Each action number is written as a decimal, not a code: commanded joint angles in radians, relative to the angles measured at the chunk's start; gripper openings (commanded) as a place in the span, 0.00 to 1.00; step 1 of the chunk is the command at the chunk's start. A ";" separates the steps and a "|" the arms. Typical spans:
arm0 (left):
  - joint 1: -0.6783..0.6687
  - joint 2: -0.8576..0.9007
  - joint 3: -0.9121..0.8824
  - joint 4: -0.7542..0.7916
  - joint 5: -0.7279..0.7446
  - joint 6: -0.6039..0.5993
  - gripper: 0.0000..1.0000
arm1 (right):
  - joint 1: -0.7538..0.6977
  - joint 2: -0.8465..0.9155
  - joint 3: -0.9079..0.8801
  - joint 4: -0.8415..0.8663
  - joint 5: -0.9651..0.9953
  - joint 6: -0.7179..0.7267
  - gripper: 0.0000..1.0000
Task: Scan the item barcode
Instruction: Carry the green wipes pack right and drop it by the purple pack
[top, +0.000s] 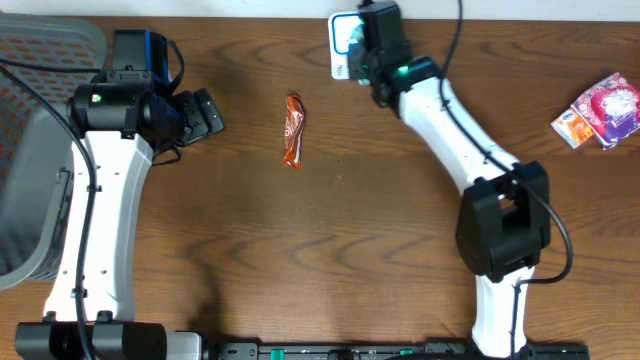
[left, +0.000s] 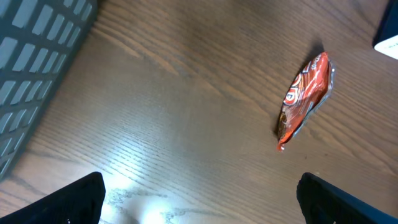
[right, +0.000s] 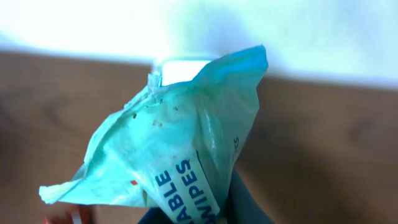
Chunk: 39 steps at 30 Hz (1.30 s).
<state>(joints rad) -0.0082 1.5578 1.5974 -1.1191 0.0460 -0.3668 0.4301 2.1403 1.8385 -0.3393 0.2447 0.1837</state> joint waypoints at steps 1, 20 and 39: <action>0.002 -0.011 0.008 -0.003 -0.010 -0.005 0.98 | 0.043 0.007 0.011 0.141 0.187 -0.102 0.01; 0.002 -0.011 0.008 -0.003 -0.010 -0.005 0.98 | 0.013 0.206 0.012 0.515 0.176 -0.039 0.01; 0.002 -0.011 0.008 -0.003 -0.010 -0.005 0.98 | -0.369 0.005 0.013 -0.102 0.230 -0.026 0.01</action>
<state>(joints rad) -0.0086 1.5578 1.5974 -1.1191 0.0456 -0.3664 0.1238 2.1715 1.8416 -0.3779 0.4343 0.2398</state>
